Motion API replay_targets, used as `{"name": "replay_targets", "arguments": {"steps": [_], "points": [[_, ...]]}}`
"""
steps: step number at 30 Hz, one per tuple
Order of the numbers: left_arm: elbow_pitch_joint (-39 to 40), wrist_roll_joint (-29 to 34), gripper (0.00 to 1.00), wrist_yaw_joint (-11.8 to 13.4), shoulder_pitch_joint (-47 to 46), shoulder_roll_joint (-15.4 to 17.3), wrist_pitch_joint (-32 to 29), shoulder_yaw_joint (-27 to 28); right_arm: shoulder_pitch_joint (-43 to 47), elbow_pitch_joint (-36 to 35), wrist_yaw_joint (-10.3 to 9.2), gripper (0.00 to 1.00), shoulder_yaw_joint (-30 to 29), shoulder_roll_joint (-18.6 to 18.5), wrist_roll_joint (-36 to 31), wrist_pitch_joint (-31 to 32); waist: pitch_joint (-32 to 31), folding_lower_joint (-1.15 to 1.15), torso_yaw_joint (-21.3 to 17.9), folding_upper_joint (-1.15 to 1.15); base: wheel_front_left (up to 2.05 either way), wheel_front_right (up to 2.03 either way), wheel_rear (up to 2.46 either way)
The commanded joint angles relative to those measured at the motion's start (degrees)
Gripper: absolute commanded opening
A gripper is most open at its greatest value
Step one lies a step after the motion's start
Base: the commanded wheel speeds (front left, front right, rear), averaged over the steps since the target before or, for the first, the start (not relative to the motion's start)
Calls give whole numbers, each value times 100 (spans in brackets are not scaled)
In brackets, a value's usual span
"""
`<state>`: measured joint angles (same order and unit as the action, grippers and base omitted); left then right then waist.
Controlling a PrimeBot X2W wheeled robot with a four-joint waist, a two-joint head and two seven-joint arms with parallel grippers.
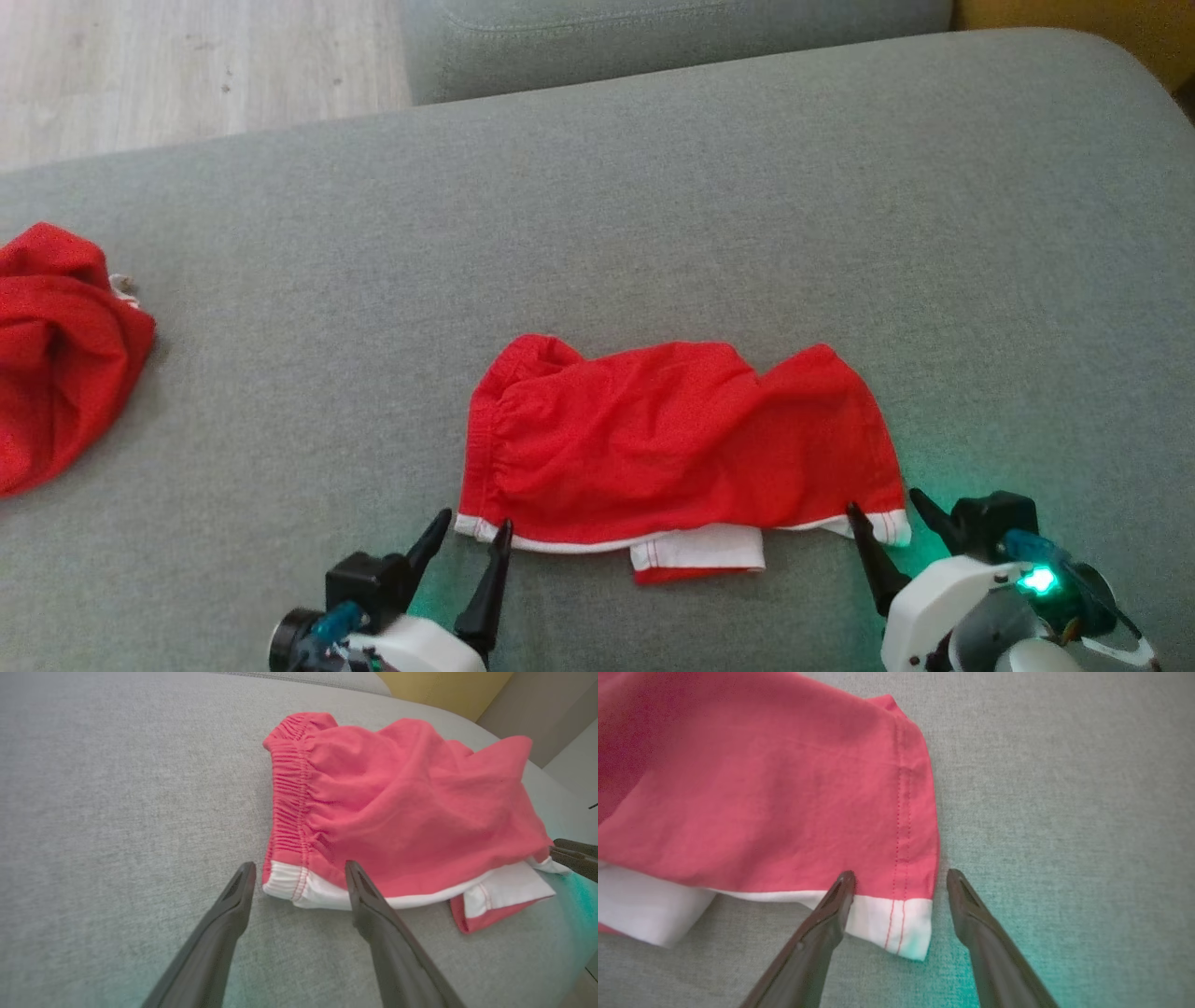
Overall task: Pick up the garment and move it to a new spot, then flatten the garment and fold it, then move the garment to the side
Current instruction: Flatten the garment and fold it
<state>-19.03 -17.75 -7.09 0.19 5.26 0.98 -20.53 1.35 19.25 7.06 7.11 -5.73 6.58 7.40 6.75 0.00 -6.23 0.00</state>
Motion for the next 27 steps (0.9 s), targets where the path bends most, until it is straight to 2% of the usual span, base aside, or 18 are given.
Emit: {"name": "replay_targets", "arguments": {"steps": [1,13,14,15,16,17,18,23,27], "points": [[57,-22,100,-18,-305,89,-19,129,-243,-129,43,100,158,-45,48,-51,47,0,-25,0,0,0,0],[-345,-149,100,-15,-480,141,-139,26,-394,-22,43,100,393,-120,171,49,172,0,-113,0,0,0,0],[-373,-166,82,-16,-489,139,-156,4,-401,-2,43,76,410,-122,205,63,173,0,-113,0,0,0,0],[-395,-183,66,-18,-498,136,-181,-24,-410,14,43,42,426,-127,236,68,172,0,-111,0,0,0,0],[-414,-206,39,-19,-504,134,-214,-50,-428,19,43,0,420,-133,258,37,169,0,-109,0,0,0,0],[-427,-229,11,-20,-503,130,-257,-73,-452,17,43,0,367,-141,242,-30,157,0,-107,0,0,0,0],[-433,-262,0,-15,-490,122,-299,-72,-458,32,43,0,297,-133,225,-69,140,0,-105,0,0,0,0],[53,-777,0,-26,-239,67,-569,-90,-410,-240,43,0,-15,-13,563,-184,1,0,-114,0,0,0,0],[1299,-1332,0,-34,30,161,-847,-133,-275,-1087,43,0,-204,-32,1237,-15,-134,0,-115,0,0,0,0]]}}
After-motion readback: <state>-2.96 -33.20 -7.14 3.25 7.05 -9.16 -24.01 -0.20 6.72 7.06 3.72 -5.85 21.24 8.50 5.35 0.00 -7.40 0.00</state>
